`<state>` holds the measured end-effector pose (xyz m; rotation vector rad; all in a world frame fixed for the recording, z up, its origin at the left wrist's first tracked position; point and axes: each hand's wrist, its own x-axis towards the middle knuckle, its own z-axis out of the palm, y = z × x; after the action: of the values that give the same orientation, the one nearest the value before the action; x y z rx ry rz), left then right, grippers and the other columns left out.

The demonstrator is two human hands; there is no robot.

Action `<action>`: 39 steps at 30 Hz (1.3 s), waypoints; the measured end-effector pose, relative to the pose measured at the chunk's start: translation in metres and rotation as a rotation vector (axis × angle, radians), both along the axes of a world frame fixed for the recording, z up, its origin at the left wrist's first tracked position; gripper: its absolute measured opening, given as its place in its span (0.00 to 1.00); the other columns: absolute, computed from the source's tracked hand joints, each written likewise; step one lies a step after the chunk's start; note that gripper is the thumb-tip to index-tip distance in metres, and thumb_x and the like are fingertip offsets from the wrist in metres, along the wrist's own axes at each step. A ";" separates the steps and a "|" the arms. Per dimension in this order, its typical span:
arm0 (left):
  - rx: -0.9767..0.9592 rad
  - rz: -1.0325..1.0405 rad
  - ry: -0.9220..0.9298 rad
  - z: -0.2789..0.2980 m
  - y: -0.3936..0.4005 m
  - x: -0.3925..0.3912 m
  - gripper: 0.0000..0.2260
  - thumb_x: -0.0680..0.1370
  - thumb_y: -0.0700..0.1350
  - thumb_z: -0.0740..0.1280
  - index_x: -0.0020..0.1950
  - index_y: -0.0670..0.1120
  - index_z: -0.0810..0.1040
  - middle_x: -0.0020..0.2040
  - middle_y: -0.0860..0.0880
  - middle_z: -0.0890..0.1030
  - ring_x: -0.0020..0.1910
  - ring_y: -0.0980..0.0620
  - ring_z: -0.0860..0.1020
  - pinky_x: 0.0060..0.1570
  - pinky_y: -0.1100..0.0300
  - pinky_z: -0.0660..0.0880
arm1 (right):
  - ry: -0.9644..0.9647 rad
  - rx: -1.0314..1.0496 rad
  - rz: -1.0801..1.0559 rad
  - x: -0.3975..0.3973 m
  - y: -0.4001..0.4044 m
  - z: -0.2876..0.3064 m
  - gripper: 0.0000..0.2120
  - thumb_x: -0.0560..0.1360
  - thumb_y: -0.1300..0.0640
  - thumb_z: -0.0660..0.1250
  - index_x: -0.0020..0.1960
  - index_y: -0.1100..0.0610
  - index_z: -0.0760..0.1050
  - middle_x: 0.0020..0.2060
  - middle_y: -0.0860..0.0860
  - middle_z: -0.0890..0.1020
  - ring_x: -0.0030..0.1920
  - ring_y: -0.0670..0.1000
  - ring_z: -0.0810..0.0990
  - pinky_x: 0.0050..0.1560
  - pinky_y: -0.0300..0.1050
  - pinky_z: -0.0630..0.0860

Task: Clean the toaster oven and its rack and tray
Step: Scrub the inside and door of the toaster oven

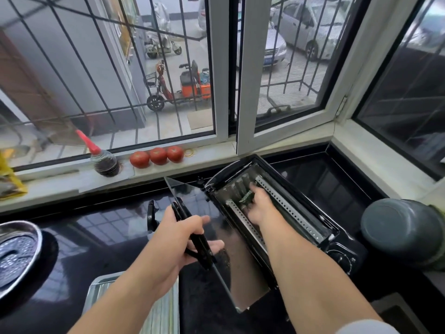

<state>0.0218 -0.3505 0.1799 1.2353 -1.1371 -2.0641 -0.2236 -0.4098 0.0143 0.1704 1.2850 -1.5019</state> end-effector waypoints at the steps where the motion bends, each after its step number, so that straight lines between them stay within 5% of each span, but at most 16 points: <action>1: 0.001 -0.002 0.004 0.000 0.000 0.000 0.18 0.80 0.31 0.61 0.59 0.54 0.68 0.62 0.42 0.82 0.47 0.30 0.85 0.50 0.44 0.80 | 0.001 0.023 -0.018 -0.002 0.000 -0.004 0.07 0.80 0.55 0.64 0.51 0.60 0.77 0.47 0.58 0.81 0.45 0.55 0.80 0.44 0.50 0.77; 5: 0.004 -0.007 0.006 0.000 0.000 -0.004 0.19 0.80 0.32 0.62 0.61 0.54 0.68 0.61 0.44 0.82 0.47 0.30 0.85 0.52 0.43 0.81 | 0.003 0.106 -0.133 -0.011 -0.001 -0.018 0.14 0.80 0.60 0.61 0.65 0.62 0.72 0.54 0.60 0.78 0.46 0.59 0.77 0.38 0.50 0.76; 8: -0.002 -0.015 0.001 0.003 0.000 -0.006 0.16 0.80 0.32 0.62 0.57 0.53 0.68 0.62 0.44 0.82 0.47 0.31 0.85 0.51 0.43 0.81 | 0.024 0.174 -0.166 -0.015 -0.007 -0.028 0.18 0.81 0.63 0.59 0.70 0.62 0.68 0.62 0.62 0.73 0.54 0.61 0.75 0.49 0.53 0.77; 10: 0.003 -0.016 -0.001 0.005 0.001 -0.007 0.16 0.80 0.32 0.62 0.55 0.53 0.69 0.63 0.44 0.81 0.47 0.31 0.85 0.50 0.44 0.81 | 0.030 0.183 -0.170 -0.015 -0.010 -0.036 0.16 0.81 0.63 0.59 0.68 0.61 0.69 0.61 0.61 0.72 0.51 0.61 0.74 0.49 0.52 0.76; 13: 0.003 -0.023 -0.006 0.007 0.001 -0.008 0.15 0.80 0.31 0.61 0.54 0.53 0.69 0.63 0.43 0.81 0.47 0.31 0.85 0.49 0.45 0.81 | 0.037 0.216 -0.135 -0.013 -0.006 -0.045 0.05 0.79 0.66 0.58 0.49 0.61 0.72 0.50 0.58 0.73 0.45 0.56 0.72 0.50 0.50 0.75; 15: 0.005 -0.023 -0.011 0.008 0.001 -0.008 0.15 0.80 0.31 0.62 0.54 0.52 0.68 0.64 0.43 0.81 0.46 0.31 0.85 0.48 0.45 0.81 | 0.047 0.201 -0.125 -0.010 -0.005 -0.044 0.09 0.80 0.64 0.56 0.42 0.60 0.71 0.47 0.57 0.75 0.46 0.54 0.74 0.52 0.50 0.75; 17: 0.005 -0.027 -0.015 0.009 0.001 -0.009 0.15 0.80 0.31 0.62 0.54 0.52 0.68 0.64 0.43 0.81 0.46 0.31 0.85 0.46 0.46 0.82 | 0.030 0.137 -0.146 -0.008 -0.008 -0.037 0.12 0.82 0.61 0.54 0.44 0.60 0.73 0.44 0.59 0.80 0.42 0.54 0.77 0.47 0.48 0.76; 21: -0.002 -0.028 -0.024 0.011 0.002 -0.009 0.15 0.80 0.31 0.61 0.54 0.53 0.68 0.63 0.43 0.81 0.46 0.32 0.86 0.46 0.46 0.82 | -0.031 0.095 -0.223 -0.009 -0.019 -0.032 0.14 0.81 0.58 0.54 0.53 0.60 0.78 0.57 0.60 0.82 0.56 0.59 0.81 0.62 0.56 0.76; 24: -0.008 -0.026 -0.025 0.010 0.002 -0.010 0.15 0.80 0.32 0.62 0.54 0.53 0.68 0.63 0.44 0.81 0.46 0.32 0.86 0.48 0.46 0.82 | -0.059 0.076 -0.235 -0.008 -0.024 -0.027 0.20 0.82 0.54 0.51 0.58 0.59 0.80 0.55 0.59 0.84 0.53 0.59 0.83 0.46 0.53 0.81; 27: -0.009 -0.019 -0.029 0.009 0.001 -0.011 0.14 0.80 0.32 0.63 0.54 0.52 0.69 0.62 0.43 0.81 0.46 0.31 0.85 0.49 0.45 0.82 | -0.040 0.012 -0.227 0.008 -0.029 0.001 0.18 0.81 0.52 0.54 0.56 0.57 0.80 0.51 0.58 0.85 0.48 0.58 0.84 0.43 0.52 0.80; 30: 0.001 0.006 -0.034 0.007 0.002 -0.009 0.13 0.80 0.31 0.62 0.53 0.50 0.69 0.61 0.41 0.82 0.46 0.31 0.85 0.47 0.46 0.81 | -0.024 -0.026 -0.226 0.026 -0.025 0.032 0.05 0.73 0.61 0.62 0.46 0.58 0.75 0.39 0.57 0.82 0.37 0.56 0.81 0.41 0.50 0.79; 33: 0.008 0.015 -0.040 0.006 0.001 -0.008 0.14 0.80 0.30 0.61 0.55 0.50 0.70 0.61 0.41 0.82 0.45 0.30 0.85 0.45 0.47 0.82 | 0.074 -0.029 -0.164 0.034 -0.019 0.041 0.10 0.69 0.68 0.61 0.49 0.61 0.74 0.36 0.56 0.77 0.33 0.56 0.76 0.37 0.45 0.76; 35: 0.005 0.008 -0.036 0.006 0.000 -0.010 0.15 0.80 0.31 0.61 0.55 0.51 0.70 0.61 0.40 0.81 0.46 0.31 0.85 0.46 0.46 0.81 | 0.154 0.048 -0.085 0.031 -0.014 0.039 0.18 0.71 0.70 0.61 0.60 0.62 0.74 0.44 0.57 0.77 0.36 0.55 0.75 0.36 0.43 0.74; 37: -0.003 -0.005 -0.037 0.007 0.001 -0.013 0.15 0.80 0.31 0.62 0.55 0.51 0.69 0.62 0.41 0.81 0.46 0.31 0.85 0.45 0.47 0.81 | 0.165 0.131 0.002 0.025 -0.009 0.041 0.18 0.75 0.70 0.60 0.64 0.63 0.71 0.53 0.56 0.75 0.48 0.57 0.75 0.46 0.46 0.73; 39: -0.004 -0.009 -0.050 0.008 0.003 -0.013 0.14 0.80 0.32 0.63 0.55 0.50 0.69 0.62 0.41 0.80 0.46 0.30 0.85 0.43 0.47 0.82 | 0.140 0.116 0.005 0.025 -0.009 0.053 0.15 0.75 0.70 0.60 0.60 0.62 0.71 0.48 0.55 0.73 0.49 0.57 0.73 0.49 0.49 0.71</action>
<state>0.0083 -0.3480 0.1880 1.2883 -1.1710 -2.0469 -0.1990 -0.4184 0.0675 0.1388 1.4845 -1.4565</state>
